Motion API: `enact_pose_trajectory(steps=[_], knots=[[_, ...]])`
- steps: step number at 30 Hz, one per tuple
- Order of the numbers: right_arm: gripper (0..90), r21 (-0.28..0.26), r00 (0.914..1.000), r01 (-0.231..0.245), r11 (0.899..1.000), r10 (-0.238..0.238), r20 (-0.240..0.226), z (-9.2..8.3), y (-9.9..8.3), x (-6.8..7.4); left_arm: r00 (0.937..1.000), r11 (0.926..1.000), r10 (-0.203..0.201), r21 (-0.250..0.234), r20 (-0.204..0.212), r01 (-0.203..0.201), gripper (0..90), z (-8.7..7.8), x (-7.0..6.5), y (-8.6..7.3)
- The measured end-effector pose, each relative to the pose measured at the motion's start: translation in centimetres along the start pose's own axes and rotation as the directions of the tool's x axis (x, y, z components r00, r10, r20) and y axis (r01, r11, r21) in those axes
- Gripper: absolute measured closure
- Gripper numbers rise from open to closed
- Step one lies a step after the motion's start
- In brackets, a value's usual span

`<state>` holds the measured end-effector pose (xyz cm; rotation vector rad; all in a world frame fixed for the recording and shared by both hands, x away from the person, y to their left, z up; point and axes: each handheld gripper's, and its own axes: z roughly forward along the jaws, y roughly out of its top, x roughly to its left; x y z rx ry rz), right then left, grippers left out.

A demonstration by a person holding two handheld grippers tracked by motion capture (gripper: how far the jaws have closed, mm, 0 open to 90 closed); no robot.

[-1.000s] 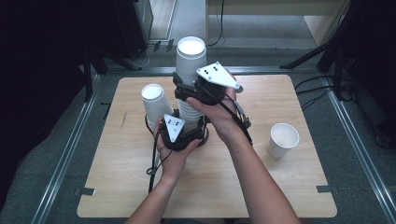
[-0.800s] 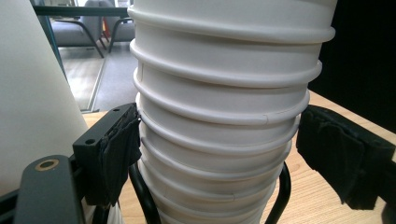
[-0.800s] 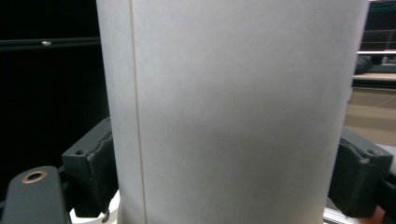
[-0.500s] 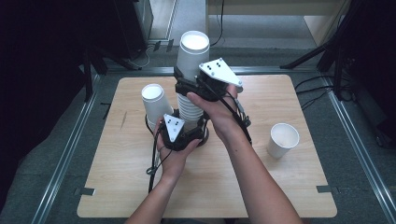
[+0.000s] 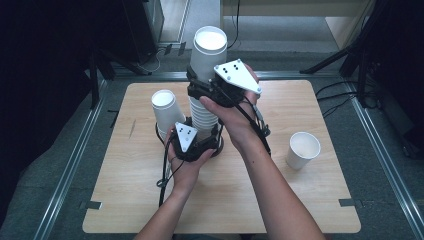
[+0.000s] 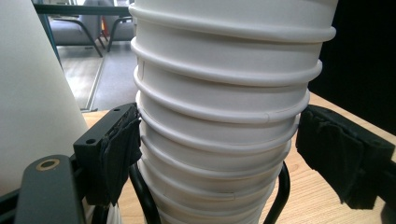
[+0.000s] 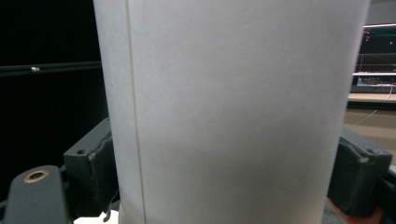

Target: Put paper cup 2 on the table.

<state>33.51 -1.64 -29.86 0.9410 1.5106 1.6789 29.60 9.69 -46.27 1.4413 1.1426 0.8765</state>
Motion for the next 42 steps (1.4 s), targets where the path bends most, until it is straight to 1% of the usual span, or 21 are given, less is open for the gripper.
enact_pose_trajectory(steps=[9, 19, 24, 29, 33, 36, 39, 40, 41, 42], knots=[[12.9, -0.04, 1.0, -0.001, 0.999, 0.001, 0.0, -0.7, 1.1, 0.0, 1.0, 1.0, 0.005, 0.001, 0.001, -0.005, 14.3, 0.0, 0.0, 0.0], [13.1, -0.086, 1.0, -0.001, 0.996, 0.001, -0.002, -2.1, 2.7, -0.1, 1.0, 1.0, 0.004, 0.0, -0.001, -0.004, 14.3, 0.0, 0.0, -0.1], [13.1, -0.102, 0.9999, 0.008, 0.995, -0.007, 0.009, -3.1, 3.1, -0.3, 1.0, 1.0, 0.006, -0.001, -0.002, -0.006, 14.3, 0.0, 0.0, -0.1], [13.1, -0.111, 0.9996, 0.015, 0.994, -0.012, 0.024, -4.2, 3.1, -1.0, 0.9999, 0.9999, 0.014, 0.001, -0.006, -0.014, 14.3, 0.0, -0.1, -0.1], [13.1, -0.11, 0.9992, 0.017, 0.994, -0.012, 0.039, -5.0, 2.8, -1.8, 0.9989, 0.9992, 0.04, -0.006, -0.024, -0.04, 15.6, -0.2, -0.3, -0.2], [13.1, -0.102, 0.9985, 0.014, 0.995, -0.009, 0.054, -5.8, 2.2, -2.7, 0.9995, 0.9996, 0.028, -0.009, -0.014, -0.028, 16.6, -0.3, -0.2, -0.2], [13.1, -0.09, 0.9975, 0.008, 0.996, -0.002, 0.07, -6.4, 1.4, -3.5, 0.9995, 0.9995, 0.03, -0.001, -0.007, -0.03, 16.7, -0.4, -0.1, -0.3], [13.1, -0.087, 0.9972, 0.004, 0.996, 0.002, 0.075, -6.7, 1.1, -3.8, 0.9997, 0.9997, 0.025, 0.001, -0.009, -0.025, 16.6, -0.4, -0.1, -0.4], [13.2, -0.085, 0.997, 0.004, 0.996, 0.003, 0.078, -6.9, 0.9, -4.1, 0.9997, 0.9997, 0.022, -0.003, -0.011, -0.022, 16.2, -0.5, -0.2, -0.4], [13.2, -0.084, 0.9966, 0.001, 0.996, 0.006, 0.083, -7.2, 0.7, -4.4, 0.9995, 0.9995, 0.029, -0.007, -0.011, -0.029, 15.5, -0.6, -0.4, -0.4]])
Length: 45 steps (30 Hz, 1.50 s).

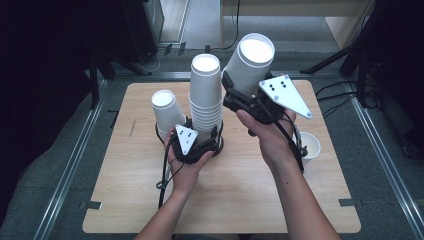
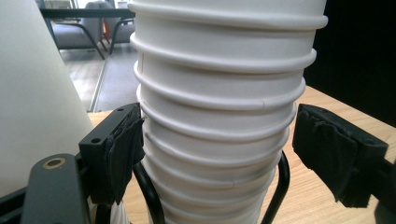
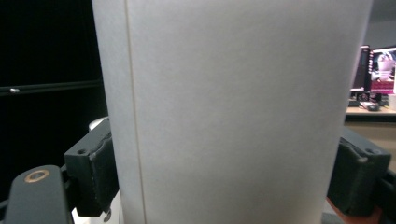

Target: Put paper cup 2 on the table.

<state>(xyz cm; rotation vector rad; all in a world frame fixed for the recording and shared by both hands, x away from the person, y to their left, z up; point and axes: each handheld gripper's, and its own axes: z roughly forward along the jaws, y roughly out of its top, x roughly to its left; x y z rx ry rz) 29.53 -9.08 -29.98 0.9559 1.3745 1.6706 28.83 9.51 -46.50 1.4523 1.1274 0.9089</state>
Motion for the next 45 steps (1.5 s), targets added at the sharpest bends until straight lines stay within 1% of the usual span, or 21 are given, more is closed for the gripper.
enact_pose_trajectory(steps=[2, 4, 7, 12, 16, 19, 23, 26, 28, 30, 31, 32, 34, 35, 37, 39, 41, 45], knots=[[13.1, 0.004, 1.0, -0.002, 1.0, 0.002, 0.009, -0.5, -0.4, -0.5, 0.9998, 0.9998, 0.019, -0.005, 0.007, -0.019, 14.3, -0.2, -0.4, 0.0], [13.2, 0.006, 0.9999, -0.008, 1.0, 0.008, 0.016, -1.0, -0.7, -1.1, 0.9997, 0.9998, 0.021, -0.003, 0.007, -0.021, 12.7, -0.4, -0.6, 0.0], [13.2, 0.008, 0.9997, -0.009, 1.0, 0.008, 0.024, -1.7, -1.2, -1.8, 0.9997, 0.9999, 0.016, 0.001, 0.02, -0.016, 12.3, -0.5, -0.6, -0.1], [13.2, 0.019, 0.9993, 0.0, 1.0, -0.001, 0.039, -3.0, -2.2, -2.8, 0.9991, 0.9996, 0.026, 0.012, 0.032, -0.027, 12.4, -0.8, -0.6, -0.4], [13.2, 0.039, 0.9988, 0.004, 0.999, -0.006, 0.049, -3.9, -3.2, -3.6, 0.9979, 0.9988, 0.049, 0.007, 0.043, -0.049, 12.2, -1.1, -1.1, -0.5], [13.2, 0.052, 0.9985, 0.011, 0.999, -0.014, 0.054, -4.6, -4.1, -4.0, 0.9961, 0.998, 0.063, 0.007, 0.062, -0.063, 11.4, -1.4, -1.4, -0.5], [13.2, 0.076, 0.9979, 0.026, 0.997, -0.031, 0.058, -5.5, -5.4, -4.6, 0.9916, 0.9972, 0.072, 0.011, 0.108, -0.074, 11.1, -1.8, -1.8, -0.6], [13.2, 0.095, 0.9972, 0.037, 0.995, -0.043, 0.062, -6.2, -6.3, -4.9, 0.9873, 0.9962, 0.085, 0.005, 0.134, -0.087, 11.1, -2.2, -2.0, -0.7], [13.2, 0.106, 0.9963, 0.05, 0.993, -0.057, 0.064, -6.7, -7.0, -5.1, 0.983, 0.995, 0.098, 0.005, 0.155, -0.1, 10.9, -2.5, -2.1, -0.7], [13.2, 0.119, 0.9948, 0.07, 0.99, -0.079, 0.065, -7.1, -7.8, -5.3, 0.9768, 0.9961, 0.086, 0.0, 0.196, -0.088, 10.0, -2.7, -2.1, -0.7], [13.1, 0.125, 0.9936, 0.084, 0.989, -0.093, 0.065, -7.4, -8.2, -5.3, 0.9734, 0.9958, 0.09, -0.004, 0.211, -0.091, 9.9, -2.9, -2.0, -0.6], [13.1, 0.132, 0.9923, 0.095, 0.987, -0.105, 0.066, -7.6, -8.6, -5.4, 0.9704, 0.9953, 0.096, -0.009, 0.222, -0.096, 9.9, -3.0, -2.0, -0.6], [13.1, 0.145, 0.991, 0.108, 0.984, -0.118, 0.064, -8.0, -9.4, -5.5, 0.9671, 0.9952, 0.097, -0.016, 0.235, -0.096, 9.7, -3.3, -1.7, -0.4], [13.1, 0.152, 0.99, 0.115, 0.982, -0.126, 0.065, -8.2, -9.7, -5.5, 0.9662, 0.9956, 0.094, -0.017, 0.24, -0.093, 9.7, -3.4, -1.5, -0.4], [13.1, 0.162, 0.9873, 0.133, 0.978, -0.145, 0.064, -8.7, -10.5, -5.7, 0.9667, 0.9962, 0.087, -0.015, 0.241, -0.086, 9.7, -3.7, -1.2, -0.3], [13.0, 0.17, 0.9869, 0.138, 0.976, -0.15, 0.06, -9.1, -11.1, -5.8, 0.9664, 0.9968, 0.08, -0.013, 0.244, -0.079, 9.7, -3.9, -0.9, -0.2], [13.0, 0.176, 0.9846, 0.153, 0.973, -0.165, 0.059, -9.5, -11.7, -5.8, 0.9667, 0.9971, 0.076, -0.007, 0.244, -0.076, 9.7, -4.1, -0.8, -0.2], [13.0, 0.191, 0.9847, 0.149, 0.97, -0.163, 0.061, -10.2, -12.9, -5.9, 0.9647, 0.9977, 0.065, 0.004, 0.255, -0.068, 9.7, -4.5, -0.5, -0.3]])
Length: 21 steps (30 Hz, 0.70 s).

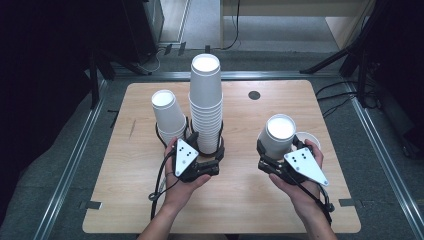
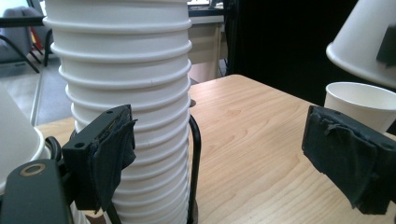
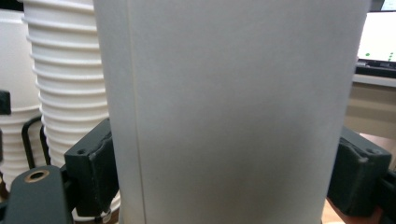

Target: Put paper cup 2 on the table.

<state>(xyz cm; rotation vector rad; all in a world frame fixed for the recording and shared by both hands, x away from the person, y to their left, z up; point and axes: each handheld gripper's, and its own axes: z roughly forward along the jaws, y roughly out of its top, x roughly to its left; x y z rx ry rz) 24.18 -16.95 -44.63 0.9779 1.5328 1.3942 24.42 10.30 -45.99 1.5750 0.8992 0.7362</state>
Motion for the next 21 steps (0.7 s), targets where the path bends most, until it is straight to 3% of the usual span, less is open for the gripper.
enact_pose_trajectory(steps=[3, 11, 16, 21], knots=[[12.9, 0.019, 0.9999, 0.015, 1.0, -0.015, 0.0, 0.0, -0.7, 0.1, 0.9999, 1.0, -0.007, 0.004, 0.007, 0.007, 9.7, -0.3, 0.1, 0.0], [13.0, 0.047, 0.9906, 0.132, 0.99, -0.133, 0.03, -0.1, -2.2, 0.6, 0.9989, 0.9997, -0.023, 0.013, 0.04, 0.023, 9.7, -1.1, 0.3, 0.2], [12.9, 0.054, 0.968, 0.244, 0.968, -0.247, 0.045, 0.1, -3.0, 1.7, 0.9965, 0.9993, -0.032, 0.02, 0.077, 0.031, 9.8, -1.4, 0.4, 0.6], [12.9, 0.052, 0.9532, 0.296, 0.954, -0.298, 0.048, 0.2, -3.3, 2.5, 0.9947, 0.9992, -0.036, 0.023, 0.096, 0.034, 10.6, -1.4, 0.2, 0.7]])
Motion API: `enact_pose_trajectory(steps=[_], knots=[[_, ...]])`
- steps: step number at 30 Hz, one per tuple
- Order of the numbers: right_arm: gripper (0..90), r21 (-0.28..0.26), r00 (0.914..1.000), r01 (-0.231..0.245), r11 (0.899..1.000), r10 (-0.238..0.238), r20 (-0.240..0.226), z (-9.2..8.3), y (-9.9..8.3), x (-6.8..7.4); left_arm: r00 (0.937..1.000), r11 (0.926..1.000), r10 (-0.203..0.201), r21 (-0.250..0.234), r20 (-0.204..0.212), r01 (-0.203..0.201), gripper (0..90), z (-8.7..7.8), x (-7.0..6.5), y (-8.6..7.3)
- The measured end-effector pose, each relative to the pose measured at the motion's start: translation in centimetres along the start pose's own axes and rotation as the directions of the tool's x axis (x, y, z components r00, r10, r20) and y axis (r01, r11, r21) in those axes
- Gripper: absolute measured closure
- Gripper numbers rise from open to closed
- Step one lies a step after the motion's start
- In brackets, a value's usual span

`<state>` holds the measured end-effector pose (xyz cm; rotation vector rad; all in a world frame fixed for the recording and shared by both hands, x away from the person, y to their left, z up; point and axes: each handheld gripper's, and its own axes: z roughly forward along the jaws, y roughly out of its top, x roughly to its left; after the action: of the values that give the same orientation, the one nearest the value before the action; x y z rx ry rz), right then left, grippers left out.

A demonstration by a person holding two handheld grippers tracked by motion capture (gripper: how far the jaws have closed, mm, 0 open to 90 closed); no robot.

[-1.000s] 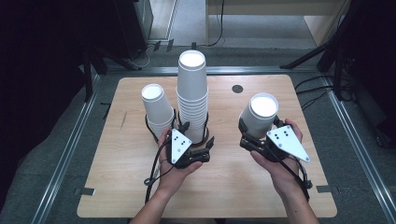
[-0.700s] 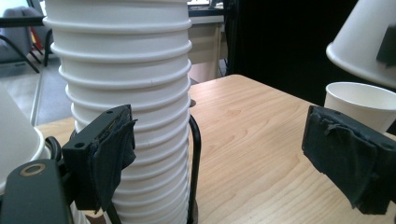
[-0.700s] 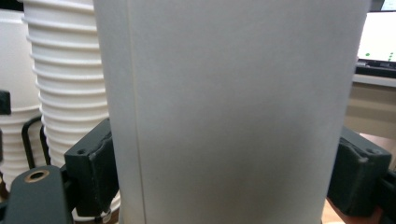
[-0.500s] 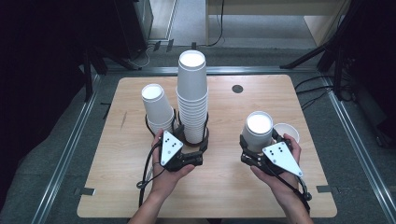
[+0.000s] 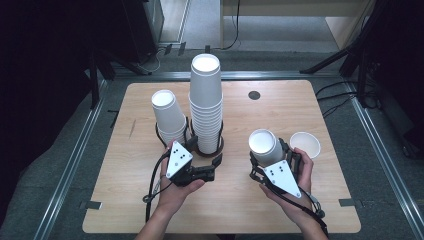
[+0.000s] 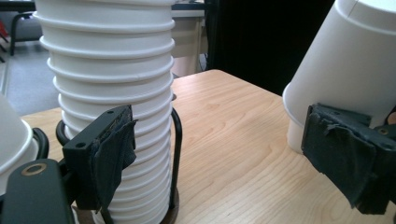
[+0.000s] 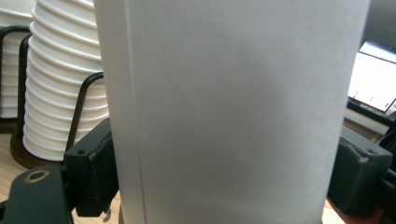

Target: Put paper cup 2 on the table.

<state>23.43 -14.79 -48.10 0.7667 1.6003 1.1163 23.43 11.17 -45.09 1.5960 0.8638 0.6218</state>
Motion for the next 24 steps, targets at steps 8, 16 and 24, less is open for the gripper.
enact_pose_trajectory(steps=[8, 16, 24], knots=[[12.9, 0.0, 0.9931, 0.116, 0.993, -0.116, 0.019, 0.1, -0.6, 1.0, 0.9993, 1.0, -0.005, -0.002, 0.037, 0.005, 12.0, 0.0, -0.3, 0.2], [12.8, -0.004, 0.981, 0.192, 0.981, -0.192, 0.031, 0.2, -1.0, 1.6, 0.9964, 0.9999, -0.003, 0.012, 0.085, 0.002, 10.4, 0.1, -0.7, 0.1], [12.7, -0.002, 0.9695, 0.243, 0.97, -0.243, 0.032, 0.3, -1.3, 2.2, 0.9913, 0.9997, -0.006, 0.024, 0.131, 0.003, 7.8, 0.2, -1.0, 0.1]])
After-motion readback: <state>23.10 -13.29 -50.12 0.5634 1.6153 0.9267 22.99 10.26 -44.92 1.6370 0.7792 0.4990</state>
